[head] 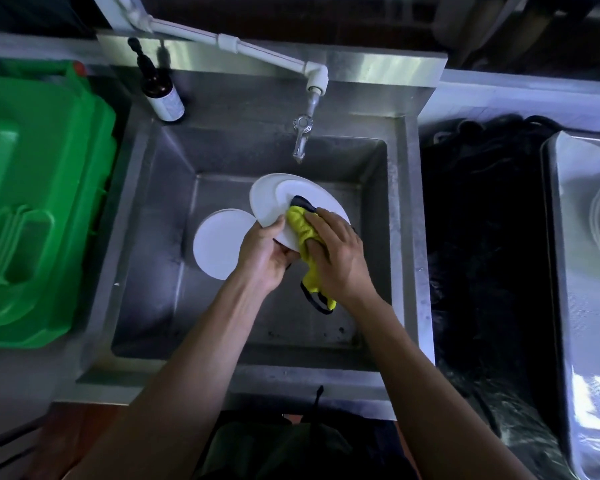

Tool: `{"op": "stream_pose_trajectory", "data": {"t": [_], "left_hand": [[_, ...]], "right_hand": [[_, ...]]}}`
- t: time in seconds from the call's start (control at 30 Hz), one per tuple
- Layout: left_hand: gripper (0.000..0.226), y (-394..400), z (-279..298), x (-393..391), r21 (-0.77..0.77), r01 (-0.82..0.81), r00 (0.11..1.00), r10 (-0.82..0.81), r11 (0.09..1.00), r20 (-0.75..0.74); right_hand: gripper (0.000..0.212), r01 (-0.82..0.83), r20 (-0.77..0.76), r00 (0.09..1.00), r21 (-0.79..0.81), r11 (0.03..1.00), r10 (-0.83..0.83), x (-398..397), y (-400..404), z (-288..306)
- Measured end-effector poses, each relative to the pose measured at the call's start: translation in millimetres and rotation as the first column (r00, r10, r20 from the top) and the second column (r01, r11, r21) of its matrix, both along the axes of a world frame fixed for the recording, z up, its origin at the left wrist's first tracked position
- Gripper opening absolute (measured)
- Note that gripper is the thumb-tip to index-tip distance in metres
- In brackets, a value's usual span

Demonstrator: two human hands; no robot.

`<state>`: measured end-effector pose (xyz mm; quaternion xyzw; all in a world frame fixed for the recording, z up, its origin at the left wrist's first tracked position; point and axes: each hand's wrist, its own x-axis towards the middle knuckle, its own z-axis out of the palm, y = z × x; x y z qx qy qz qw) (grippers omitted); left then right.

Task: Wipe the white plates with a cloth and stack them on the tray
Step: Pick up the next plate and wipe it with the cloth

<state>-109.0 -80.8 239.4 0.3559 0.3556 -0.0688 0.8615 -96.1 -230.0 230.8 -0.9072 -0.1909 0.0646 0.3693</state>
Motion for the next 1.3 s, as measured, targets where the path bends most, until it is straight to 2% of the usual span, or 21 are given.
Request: {"op": "stream_pose_trajectory", "data": {"t": [0.3, 0.47, 0.6, 0.7, 0.8, 0.93, 1.03, 1.13, 1.3], "left_hand": [[0.037, -17, 8, -12, 0.05, -0.143, 0.987, 0.146, 0.988, -0.061], [0.034, -24, 3, -23, 0.011, -0.181, 0.984, 0.181, 0.984, -0.007], [0.035, -24, 1, -34, 0.009, -0.158, 0.985, 0.157, 0.987, 0.072], [0.035, -23, 0, -43, 0.006, -0.145, 0.985, 0.144, 0.989, 0.092], [0.038, -21, 1, -50, 0.031, -0.101, 0.991, 0.098, 0.994, 0.096], [0.031, -18, 8, -54, 0.089, -0.017, 0.995, 0.009, 0.996, 0.095], [0.038, -15, 15, -56, 0.139, 0.059, 0.993, -0.072, 0.989, 0.09], [0.047, -10, 18, -59, 0.165, 0.129, 0.987, -0.143, 0.978, 0.076], [0.044, -4, 16, -61, 0.211, 0.288, 0.952, -0.303, 0.934, 0.043]], "right_hand": [[0.043, -0.014, 0.047, 0.999, 0.007, 1.0, 0.014, -35, -5, -10], [0.044, -0.045, 0.05, 0.998, 0.054, 0.998, 0.042, -41, -21, -17], [0.043, 0.065, -0.114, 0.992, 0.17, 0.983, -0.046, -36, -33, -19], [0.044, 0.084, -0.188, 0.981, 0.193, 0.977, -0.047, -24, -45, -22], [0.045, 0.102, -0.236, 0.97, 0.203, 0.974, -0.052, -13, -51, -23], [0.046, 0.105, -0.271, 0.961, 0.191, 0.976, -0.051, -1, -58, -27], [0.048, 0.108, -0.299, 0.953, 0.191, 0.976, -0.047, 7, -63, -29], [0.048, 0.093, -0.29, 0.956, 0.18, 0.979, -0.037, 16, -65, -29], [0.047, 0.109, -0.275, 0.96, 0.172, 0.979, -0.058, 37, -64, -21]]}}
